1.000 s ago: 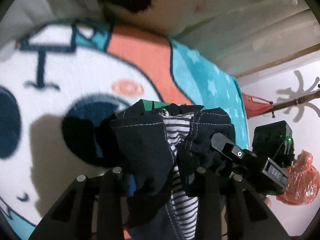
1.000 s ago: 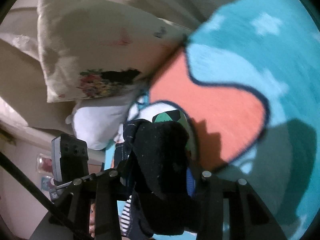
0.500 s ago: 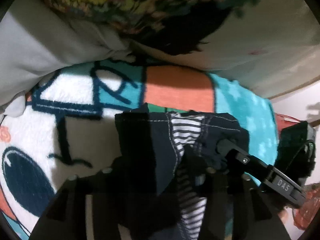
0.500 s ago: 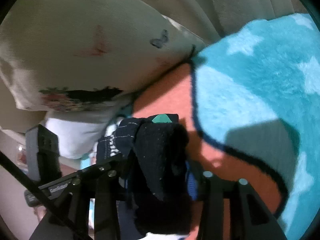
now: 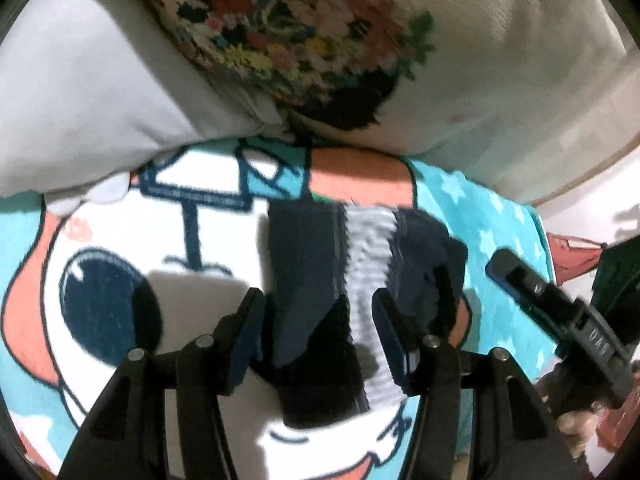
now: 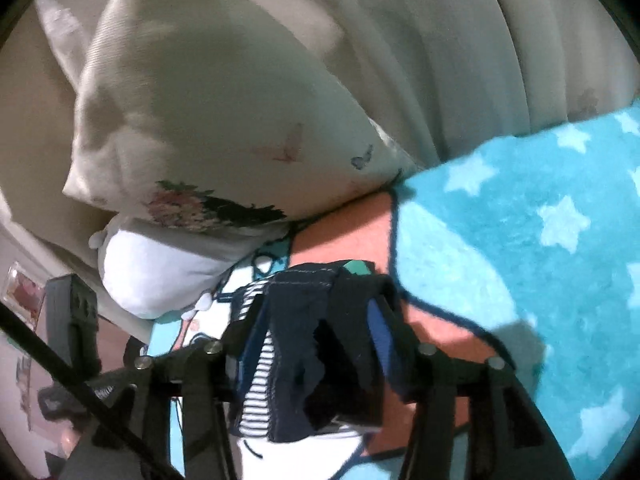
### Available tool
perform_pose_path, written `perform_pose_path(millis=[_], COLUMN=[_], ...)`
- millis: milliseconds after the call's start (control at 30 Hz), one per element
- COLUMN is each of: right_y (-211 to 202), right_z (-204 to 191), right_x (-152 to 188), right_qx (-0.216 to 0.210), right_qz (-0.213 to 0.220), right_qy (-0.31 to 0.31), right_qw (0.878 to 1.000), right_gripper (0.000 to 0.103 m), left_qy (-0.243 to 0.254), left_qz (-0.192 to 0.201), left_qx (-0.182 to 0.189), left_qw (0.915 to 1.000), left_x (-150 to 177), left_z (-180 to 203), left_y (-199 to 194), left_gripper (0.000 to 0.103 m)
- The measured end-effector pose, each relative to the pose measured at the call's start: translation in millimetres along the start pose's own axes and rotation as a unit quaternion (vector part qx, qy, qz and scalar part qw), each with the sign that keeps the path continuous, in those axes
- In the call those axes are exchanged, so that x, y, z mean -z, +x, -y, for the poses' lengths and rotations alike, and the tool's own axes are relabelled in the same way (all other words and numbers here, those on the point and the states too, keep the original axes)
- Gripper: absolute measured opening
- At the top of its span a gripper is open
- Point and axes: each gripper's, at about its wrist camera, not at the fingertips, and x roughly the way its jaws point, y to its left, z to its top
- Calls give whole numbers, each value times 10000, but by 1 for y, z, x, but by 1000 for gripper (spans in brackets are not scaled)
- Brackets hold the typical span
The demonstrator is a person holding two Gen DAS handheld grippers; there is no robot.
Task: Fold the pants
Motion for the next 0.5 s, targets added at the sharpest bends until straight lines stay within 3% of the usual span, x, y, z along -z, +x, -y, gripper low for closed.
perform_pose_path(millis=[100,267,367,500], right_y=[14,46,54,34], right_z=[1,12,13,5], right_x=[11,30,30,25], right_qx=[-101,305,404,330], right_qz=[-293,-625,-656,-471], right_qy=[26,-119,-236,-237], right_qw=[9995,9975,9967,9981], right_gripper=[51,50,51,55], left_qy=[78,251,247,244], left_qz=[-183,-419,-406,-364], left_qx=[14,-288,-330,-362], left_qw=[9998,9984,9983,9984], left_x=[15,34,34,34], left_z=[3,6,6,10], left_y=[13,46,48,29], left_gripper=[55,55,55,55])
